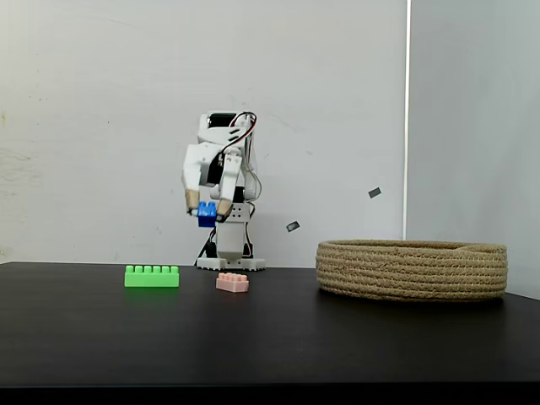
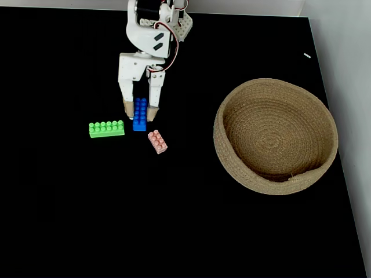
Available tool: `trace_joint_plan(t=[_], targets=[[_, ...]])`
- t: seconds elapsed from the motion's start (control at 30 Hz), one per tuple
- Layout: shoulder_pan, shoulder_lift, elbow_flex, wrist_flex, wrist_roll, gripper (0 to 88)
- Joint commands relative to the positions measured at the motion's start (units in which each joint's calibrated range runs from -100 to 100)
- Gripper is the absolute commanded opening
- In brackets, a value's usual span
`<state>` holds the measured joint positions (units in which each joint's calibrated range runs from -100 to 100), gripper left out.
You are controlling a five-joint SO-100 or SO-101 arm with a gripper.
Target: Place the lego blocks in the tray
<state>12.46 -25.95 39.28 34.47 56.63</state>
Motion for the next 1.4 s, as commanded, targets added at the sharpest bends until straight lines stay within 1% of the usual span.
trace_joint_plan(t=[0.0,0.23,0.33,0.4,0.43,0.47,0.5,0.57,0.7,0.77,0.93,1.03,1.17,1.37], targets=[[-6.4,-4.7,-10.8,0.2,-2.4,0.0],[-21.6,1.3,-19.3,-0.8,-9.2,0.0],[-26.4,2.7,-19.3,-0.9,-10.7,0.8],[-28.5,3.4,-19.0,-0.9,-11.6,7.1],[-29.1,3.7,-18.5,-0.9,-11.8,13.7],[-29.5,3.9,-17.3,-1.4,-11.8,23.2],[-29.7,4.0,-15.5,-2.4,-11.6,28.1],[-29.5,4.0,-11.1,-6.4,-11.0,32.0],[-27.7,3.2,-6.3,-7.6,-10.5,35.0],[-26.3,2.2,-5.1,-7.1,-9.9,34.3],[-18.5,-0.5,-6.7,2.8,-8.2,33.3],[-11.9,-0.4,-6.7,6.9,-5.9,32.4],[-4.2,1.3,-6.2,9.1,-1.9,32.5],[2.3,6.6,-7.0,9.0,3.0,33.0]])
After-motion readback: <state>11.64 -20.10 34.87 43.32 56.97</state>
